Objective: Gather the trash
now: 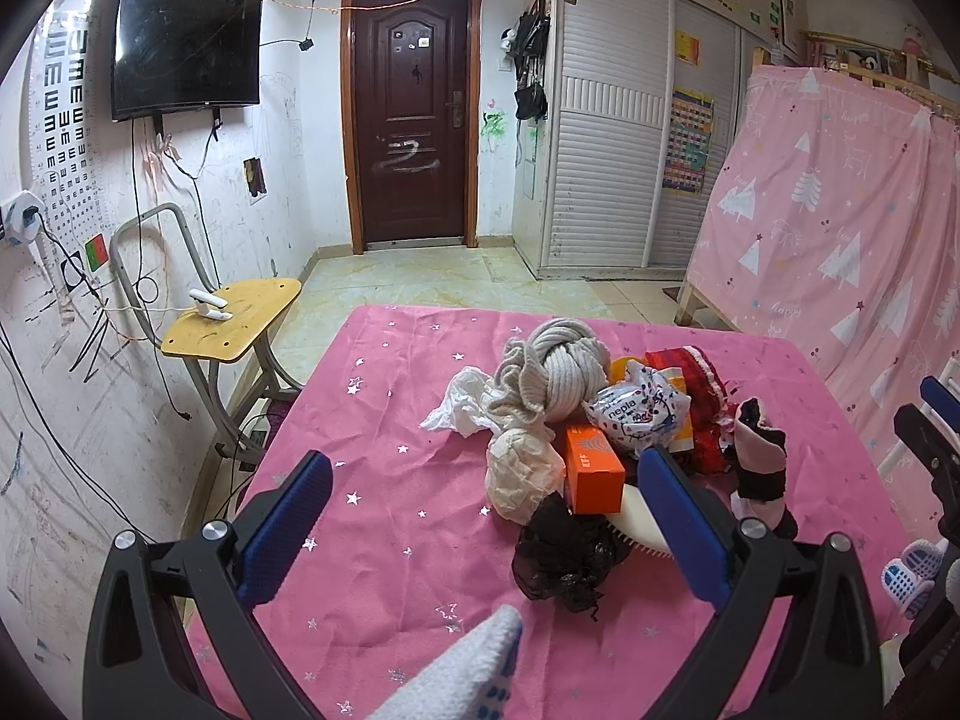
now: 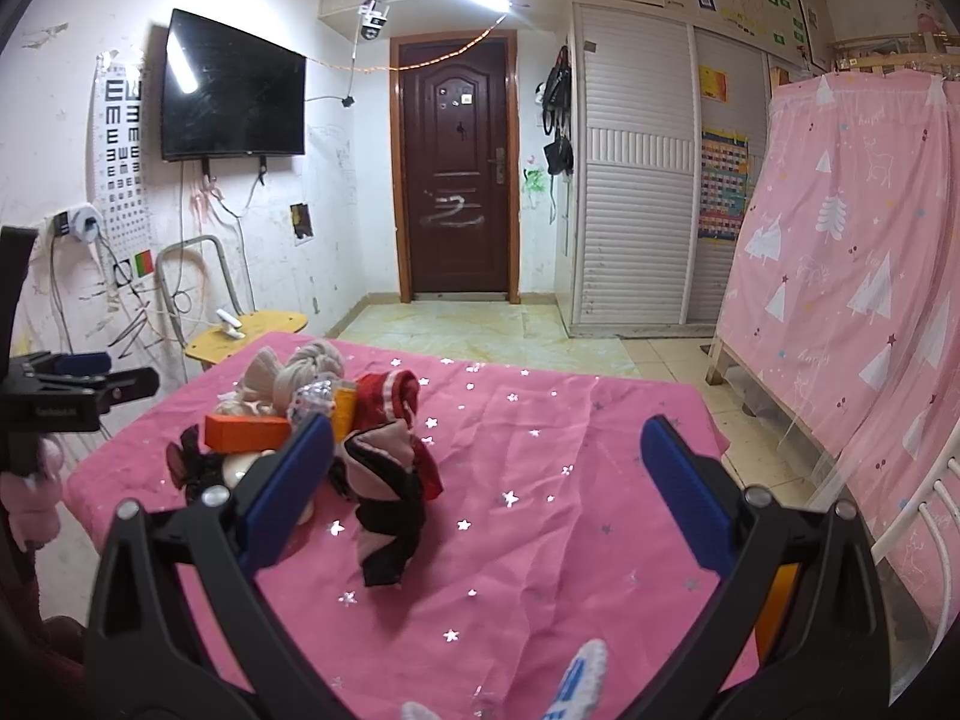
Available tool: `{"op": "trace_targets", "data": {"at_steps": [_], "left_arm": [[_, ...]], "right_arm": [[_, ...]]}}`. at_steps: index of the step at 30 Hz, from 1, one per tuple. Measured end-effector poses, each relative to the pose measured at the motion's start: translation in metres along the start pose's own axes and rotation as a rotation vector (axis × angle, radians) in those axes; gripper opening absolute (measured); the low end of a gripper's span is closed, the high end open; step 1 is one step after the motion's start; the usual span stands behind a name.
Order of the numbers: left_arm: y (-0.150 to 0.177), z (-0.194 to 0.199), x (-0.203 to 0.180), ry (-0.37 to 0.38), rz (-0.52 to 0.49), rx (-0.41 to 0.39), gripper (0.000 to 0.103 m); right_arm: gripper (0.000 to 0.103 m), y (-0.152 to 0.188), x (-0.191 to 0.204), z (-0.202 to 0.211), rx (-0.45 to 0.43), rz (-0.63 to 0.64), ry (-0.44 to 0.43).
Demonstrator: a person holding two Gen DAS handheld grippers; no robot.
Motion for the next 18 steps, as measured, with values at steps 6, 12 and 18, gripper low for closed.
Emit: {"op": "trace_targets", "data": {"at_steps": [6, 12, 18], "left_arm": [[0.0039, -0.0020, -0.0019, 0.004, -0.002, 0.004, 0.094], [0.0054, -0.0032, -0.0025, 0.007, -0.004, 0.005, 0.094], [0.0059, -0.0038, -0.0028, 0.008, -0.003, 0.006, 0.094]], "right_arm": [[0.098, 0.0000, 0.0000, 0.0001, -0.002, 0.000, 0.002], [0.098, 0.0001, 0.0004, 0.0004, -0.001, -0.001, 0.001], [0.098, 0.0009, -0.0014, -0.0013, -0.002, 0.001, 0.003]]}}
Point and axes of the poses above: each gripper's, at about its wrist camera, not at the fingertips, and z roughly against the way its jaws point, x to its left, y to its underside, the point moved 7 cm from there along -z, roughly the way its jaws point, and after that the axes turned 4 degrees about -x, right-handed, at the moved point
